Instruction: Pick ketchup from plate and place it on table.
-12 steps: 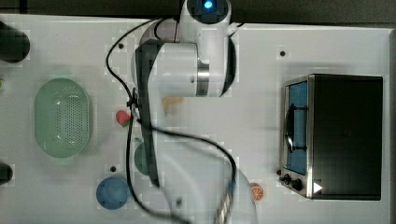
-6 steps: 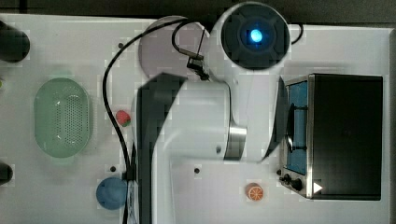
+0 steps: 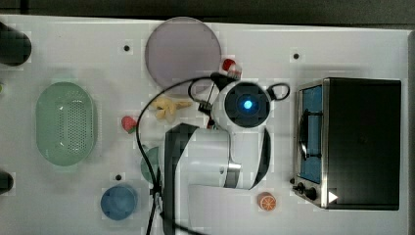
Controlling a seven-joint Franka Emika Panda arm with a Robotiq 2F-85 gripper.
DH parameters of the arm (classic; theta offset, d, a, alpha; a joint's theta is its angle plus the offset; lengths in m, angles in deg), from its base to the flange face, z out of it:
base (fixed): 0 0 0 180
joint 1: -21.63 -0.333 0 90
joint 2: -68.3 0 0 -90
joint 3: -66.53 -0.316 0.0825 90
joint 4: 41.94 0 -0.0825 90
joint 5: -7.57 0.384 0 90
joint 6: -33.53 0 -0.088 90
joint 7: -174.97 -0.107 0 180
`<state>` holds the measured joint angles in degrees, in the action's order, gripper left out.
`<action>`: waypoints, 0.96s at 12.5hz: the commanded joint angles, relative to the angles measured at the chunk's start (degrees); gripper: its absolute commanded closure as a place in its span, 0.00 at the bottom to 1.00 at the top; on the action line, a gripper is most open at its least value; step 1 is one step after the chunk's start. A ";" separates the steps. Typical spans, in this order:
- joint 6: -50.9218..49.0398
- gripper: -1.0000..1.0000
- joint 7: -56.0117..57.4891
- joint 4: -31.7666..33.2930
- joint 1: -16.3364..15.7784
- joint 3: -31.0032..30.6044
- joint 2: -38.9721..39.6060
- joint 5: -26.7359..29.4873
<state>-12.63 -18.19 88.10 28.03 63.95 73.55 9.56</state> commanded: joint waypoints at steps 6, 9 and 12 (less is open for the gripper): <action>13.47 0.42 -2.18 5.51 -0.47 0.52 10.12 -0.46; 16.46 0.27 -2.18 5.64 -0.48 0.39 10.34 -0.46; 16.29 0.00 -2.19 4.37 -0.53 -0.16 7.04 -0.46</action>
<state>2.34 -18.55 94.48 27.56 63.91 83.38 9.31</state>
